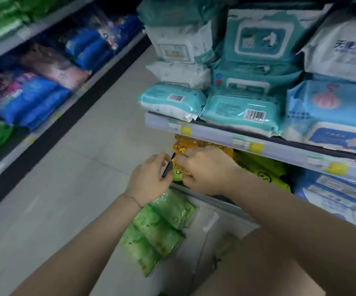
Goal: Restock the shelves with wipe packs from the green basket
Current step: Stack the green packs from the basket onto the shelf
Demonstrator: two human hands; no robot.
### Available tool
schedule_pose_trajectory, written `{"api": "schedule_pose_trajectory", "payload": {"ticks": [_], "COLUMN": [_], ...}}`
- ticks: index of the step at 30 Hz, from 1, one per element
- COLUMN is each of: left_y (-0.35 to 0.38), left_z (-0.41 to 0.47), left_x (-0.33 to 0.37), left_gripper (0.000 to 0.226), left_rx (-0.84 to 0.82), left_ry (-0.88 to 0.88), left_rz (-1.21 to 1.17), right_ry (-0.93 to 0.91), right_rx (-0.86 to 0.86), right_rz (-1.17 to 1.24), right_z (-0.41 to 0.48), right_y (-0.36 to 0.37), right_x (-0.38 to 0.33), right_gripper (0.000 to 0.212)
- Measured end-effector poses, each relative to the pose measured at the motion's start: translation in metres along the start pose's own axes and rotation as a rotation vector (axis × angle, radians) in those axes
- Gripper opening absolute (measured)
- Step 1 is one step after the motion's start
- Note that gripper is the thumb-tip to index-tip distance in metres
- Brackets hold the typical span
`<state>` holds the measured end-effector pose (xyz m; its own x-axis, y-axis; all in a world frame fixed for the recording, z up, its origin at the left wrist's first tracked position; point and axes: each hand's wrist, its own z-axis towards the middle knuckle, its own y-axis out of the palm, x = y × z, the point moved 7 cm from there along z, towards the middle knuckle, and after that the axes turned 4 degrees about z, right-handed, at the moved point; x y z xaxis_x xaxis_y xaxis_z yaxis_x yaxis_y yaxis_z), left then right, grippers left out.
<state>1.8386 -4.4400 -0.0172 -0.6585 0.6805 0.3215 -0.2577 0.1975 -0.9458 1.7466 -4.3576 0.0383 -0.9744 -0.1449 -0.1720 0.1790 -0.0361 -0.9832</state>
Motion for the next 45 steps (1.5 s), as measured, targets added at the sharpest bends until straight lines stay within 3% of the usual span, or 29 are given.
{"api": "schedule_pose_trajectory", "payload": {"ticks": [8, 13, 16, 20, 26, 29, 33, 35, 40, 45], "left_y": [0.072, 0.129, 0.165, 0.204, 0.253, 0.27, 0.322, 0.332, 0.281, 0.241], "left_z": [-0.006, -0.046, -0.083, -0.13, -0.164, -0.161, -0.174, -0.179, -0.168, -0.161], "left_x": [-0.098, -0.146, -0.176, -0.205, -0.197, -0.183, -0.202, -0.207, -0.195, -0.194], "left_gripper": [0.037, 0.042, 0.053, 0.053, 0.027, 0.026, 0.05, 0.052, 0.03, 0.033], "left_rx": [-0.302, -0.489, -0.553, -0.438, -0.378, -0.274, -0.136, -0.101, -0.094, -0.17], "left_ry": [-0.133, -0.406, -0.703, -1.274, -1.566, -1.613, -1.701, -1.714, -1.661, -1.599], "left_rz": [0.151, 0.065, -0.132, -0.592, -1.048, -1.295, -1.314, -1.296, -1.407, -1.496], "right_ry": [0.088, 0.25, 0.322, 0.336, 0.398, 0.352, 0.284, 0.271, 0.319, 0.373], "right_rx": [-0.165, -0.304, -0.4, -0.374, -0.294, -0.268, -0.341, -0.358, -0.342, -0.296], "right_rz": [-0.009, 0.123, 0.238, 0.302, 0.375, 0.334, 0.288, 0.302, 0.349, 0.4], "right_z": [0.055, 0.087, 0.092, 0.089, 0.103, 0.107, 0.112, 0.115, 0.114, 0.111], "right_y": [0.068, 0.135, 0.175, 0.202, 0.207, 0.211, 0.225, 0.228, 0.224, 0.208], "right_x": [-0.02, -0.04, -0.052, -0.056, -0.042, -0.049, -0.062, -0.064, -0.058, -0.054], "right_gripper": [0.035, 0.039, 0.038, 0.036, 0.036, 0.034, 0.034, 0.033, 0.033, 0.035]}}
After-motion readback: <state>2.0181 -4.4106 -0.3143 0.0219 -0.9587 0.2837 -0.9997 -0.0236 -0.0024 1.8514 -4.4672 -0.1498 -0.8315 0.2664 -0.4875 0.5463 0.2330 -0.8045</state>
